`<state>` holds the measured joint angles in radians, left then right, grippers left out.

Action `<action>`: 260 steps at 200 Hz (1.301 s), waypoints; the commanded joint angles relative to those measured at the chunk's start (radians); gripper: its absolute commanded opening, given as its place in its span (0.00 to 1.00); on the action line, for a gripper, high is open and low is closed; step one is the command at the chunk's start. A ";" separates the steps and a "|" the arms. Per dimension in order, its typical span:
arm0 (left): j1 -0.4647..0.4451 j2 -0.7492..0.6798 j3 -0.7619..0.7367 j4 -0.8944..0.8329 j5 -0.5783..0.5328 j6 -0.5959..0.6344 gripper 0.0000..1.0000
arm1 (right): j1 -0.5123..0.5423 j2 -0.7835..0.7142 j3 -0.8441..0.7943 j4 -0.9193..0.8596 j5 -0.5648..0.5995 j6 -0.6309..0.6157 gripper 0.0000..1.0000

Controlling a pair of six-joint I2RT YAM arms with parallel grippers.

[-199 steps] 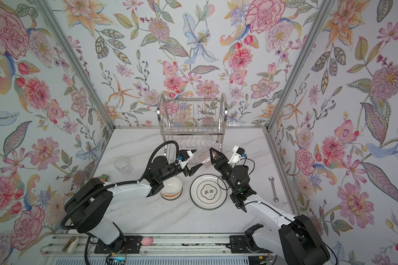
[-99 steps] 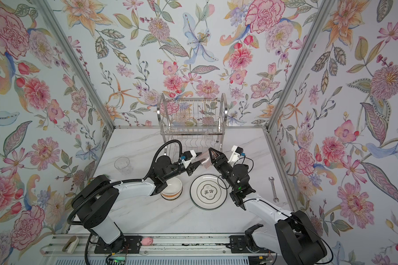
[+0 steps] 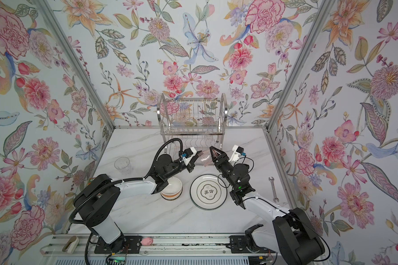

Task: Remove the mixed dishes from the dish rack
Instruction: 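Bring the left gripper around the pink glass held by the right gripper, then close the left gripper on the pink glass while the right gripper opens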

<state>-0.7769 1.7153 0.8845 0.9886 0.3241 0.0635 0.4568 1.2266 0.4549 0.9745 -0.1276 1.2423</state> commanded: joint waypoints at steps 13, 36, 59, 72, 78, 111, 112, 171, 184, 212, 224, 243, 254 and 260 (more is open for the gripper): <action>-0.033 -0.016 0.029 0.020 0.041 -0.039 0.00 | 0.006 0.010 0.015 0.051 -0.078 -0.115 0.55; -0.033 -0.050 0.011 0.024 0.013 -0.033 0.00 | 0.001 -0.015 0.017 0.041 -0.073 -0.172 0.76; -0.033 -0.102 -0.025 0.028 -0.022 -0.021 0.00 | -0.010 -0.037 0.019 0.033 -0.084 -0.235 0.85; -0.033 -0.138 -0.057 0.034 -0.071 -0.009 0.00 | -0.013 -0.055 0.023 0.006 -0.089 -0.275 0.89; -0.033 -0.161 -0.074 0.034 -0.101 0.003 0.00 | -0.015 -0.065 0.026 -0.011 -0.094 -0.303 0.90; -0.033 -0.334 -0.159 -0.053 -0.245 0.059 0.00 | -0.016 -0.133 0.067 -0.185 -0.113 -0.504 0.99; -0.032 -0.339 -0.160 -0.058 -0.249 0.059 0.00 | -0.015 -0.134 0.068 -0.196 -0.114 -0.511 0.99; -0.030 -0.636 -0.237 -0.293 -0.537 0.152 0.00 | 0.014 -0.166 0.203 -0.473 -0.150 -0.931 0.99; -0.027 -0.671 -0.210 -0.398 -0.588 0.158 0.00 | 0.042 -0.175 0.190 -0.449 -0.137 -1.032 0.99; 0.014 -0.704 -0.111 -0.645 -0.710 0.120 0.00 | 0.143 -0.196 0.131 -0.378 -0.059 -1.283 0.99; 0.054 -0.703 -0.055 -0.756 -0.707 0.095 0.00 | 0.181 -0.194 0.126 -0.388 -0.033 -1.366 0.99; 0.136 -0.679 0.047 -0.937 -0.696 0.035 0.00 | 0.234 -0.183 0.127 -0.410 -0.006 -1.440 0.99; 0.196 -0.654 0.117 -1.043 -0.683 -0.010 0.00 | 0.252 -0.175 0.122 -0.406 0.009 -1.470 0.99; 0.226 -0.636 0.151 -1.106 -0.671 -0.026 0.00 | 0.261 -0.171 0.120 -0.402 0.019 -1.484 0.99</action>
<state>-0.6460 1.0428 0.9012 0.1707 -0.3229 0.1390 0.6842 1.0466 0.5934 0.5648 -0.1703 -0.0757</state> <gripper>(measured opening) 0.081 0.988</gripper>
